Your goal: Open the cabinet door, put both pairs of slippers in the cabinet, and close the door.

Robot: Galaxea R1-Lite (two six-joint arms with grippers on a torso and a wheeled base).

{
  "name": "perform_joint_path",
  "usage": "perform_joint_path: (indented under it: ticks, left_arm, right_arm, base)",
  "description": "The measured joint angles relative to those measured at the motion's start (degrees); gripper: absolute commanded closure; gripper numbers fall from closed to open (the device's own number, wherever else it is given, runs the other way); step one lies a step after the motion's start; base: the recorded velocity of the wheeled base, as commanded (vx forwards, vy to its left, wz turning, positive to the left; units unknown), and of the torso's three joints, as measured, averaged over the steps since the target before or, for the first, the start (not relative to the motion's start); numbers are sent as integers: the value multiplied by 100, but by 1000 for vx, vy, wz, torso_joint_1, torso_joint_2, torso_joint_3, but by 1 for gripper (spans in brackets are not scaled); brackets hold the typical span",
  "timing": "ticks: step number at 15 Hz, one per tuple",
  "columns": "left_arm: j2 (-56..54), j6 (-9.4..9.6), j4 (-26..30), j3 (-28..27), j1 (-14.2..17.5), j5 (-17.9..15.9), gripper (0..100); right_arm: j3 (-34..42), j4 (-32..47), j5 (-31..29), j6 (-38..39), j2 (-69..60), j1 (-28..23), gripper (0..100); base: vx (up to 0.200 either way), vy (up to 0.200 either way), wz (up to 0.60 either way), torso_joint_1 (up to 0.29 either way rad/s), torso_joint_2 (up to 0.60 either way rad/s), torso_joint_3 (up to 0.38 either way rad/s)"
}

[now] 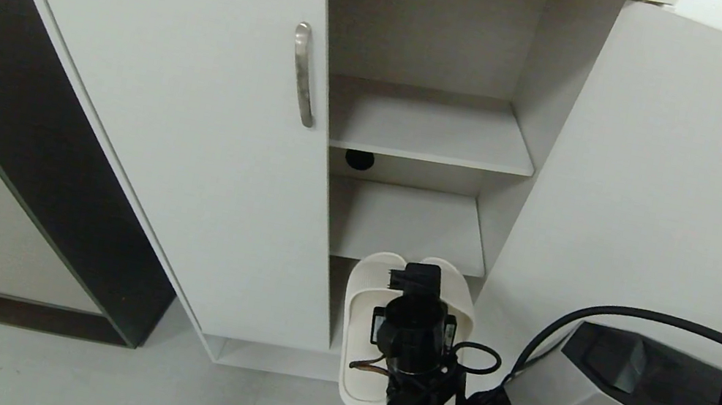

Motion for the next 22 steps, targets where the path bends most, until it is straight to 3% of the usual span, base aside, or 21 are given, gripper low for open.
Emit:
perform_joint_path:
  ticks: [2,12,22]
  left_arm:
    - [0,2,0,0,7,1,100]
    - [0,2,0,0,7,1,100]
    - [0,7,0,0,5,1,100]
  right_arm:
    - [-101,9,0,-22,52,-10,100]
    - [-271,-66,-21,-94,127,10,100]
    - [-471,-76,-71,-171,184,-76,100]
  base:
    - [0,0,0,0,0,0]
    - [200,0,0,3,3,-5]
    - [0,0,0,0,0,0]
